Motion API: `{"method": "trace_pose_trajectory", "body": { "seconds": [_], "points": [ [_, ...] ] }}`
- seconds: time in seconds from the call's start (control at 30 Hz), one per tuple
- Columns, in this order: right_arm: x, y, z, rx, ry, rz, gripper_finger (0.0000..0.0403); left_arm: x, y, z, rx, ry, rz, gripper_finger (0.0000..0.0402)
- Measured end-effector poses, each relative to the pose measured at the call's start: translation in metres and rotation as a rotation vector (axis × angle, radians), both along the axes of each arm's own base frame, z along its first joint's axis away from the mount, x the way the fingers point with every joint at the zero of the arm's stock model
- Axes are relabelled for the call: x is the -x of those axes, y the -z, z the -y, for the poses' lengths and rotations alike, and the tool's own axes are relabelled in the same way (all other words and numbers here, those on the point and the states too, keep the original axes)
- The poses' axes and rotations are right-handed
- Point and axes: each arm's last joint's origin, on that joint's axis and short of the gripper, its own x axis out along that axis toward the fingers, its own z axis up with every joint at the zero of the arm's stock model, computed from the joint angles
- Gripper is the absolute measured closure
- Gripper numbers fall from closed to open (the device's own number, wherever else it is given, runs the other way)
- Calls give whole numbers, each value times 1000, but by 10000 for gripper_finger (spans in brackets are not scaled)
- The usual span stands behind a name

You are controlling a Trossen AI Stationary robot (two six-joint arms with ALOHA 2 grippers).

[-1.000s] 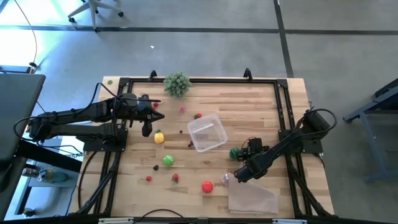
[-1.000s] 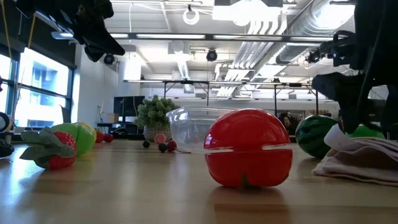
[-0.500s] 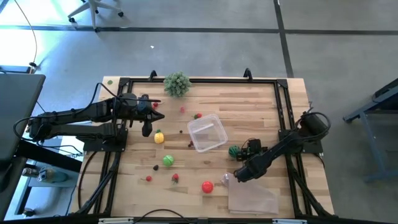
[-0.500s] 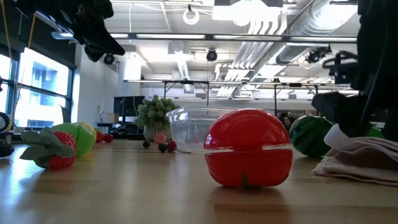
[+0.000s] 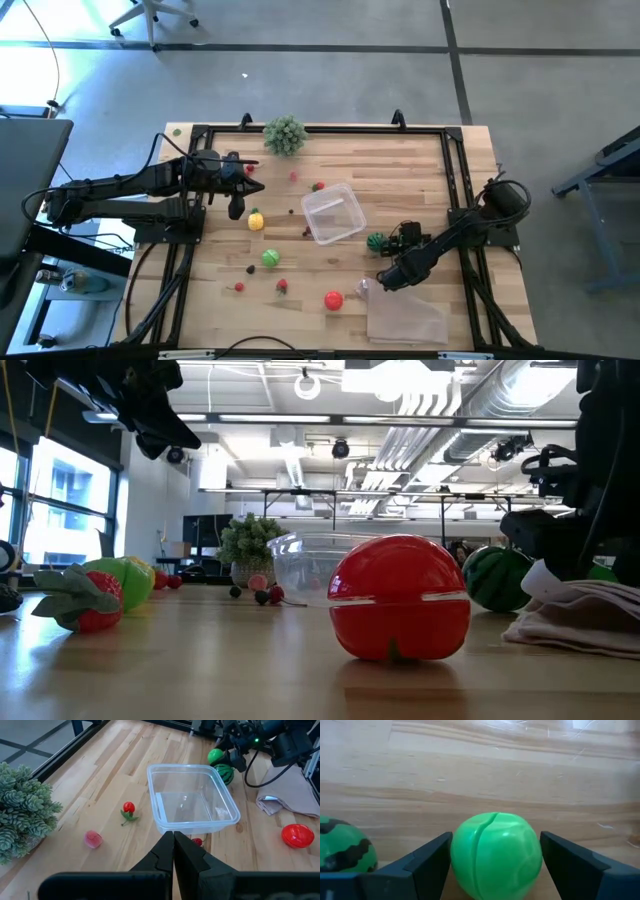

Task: Pick and placing Produce into tupperware
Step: Put the green pear into the transparent bin

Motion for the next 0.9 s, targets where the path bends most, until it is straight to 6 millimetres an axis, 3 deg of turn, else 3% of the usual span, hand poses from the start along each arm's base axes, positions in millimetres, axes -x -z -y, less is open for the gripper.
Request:
{"method": "trace_pose_trajectory", "body": {
  "seconds": [0.9],
  "points": [
    [-1, 0, 0, 8, -8, 14, 182, 0, 0, 0, 0, 0, 0, 401]
  ]
}}
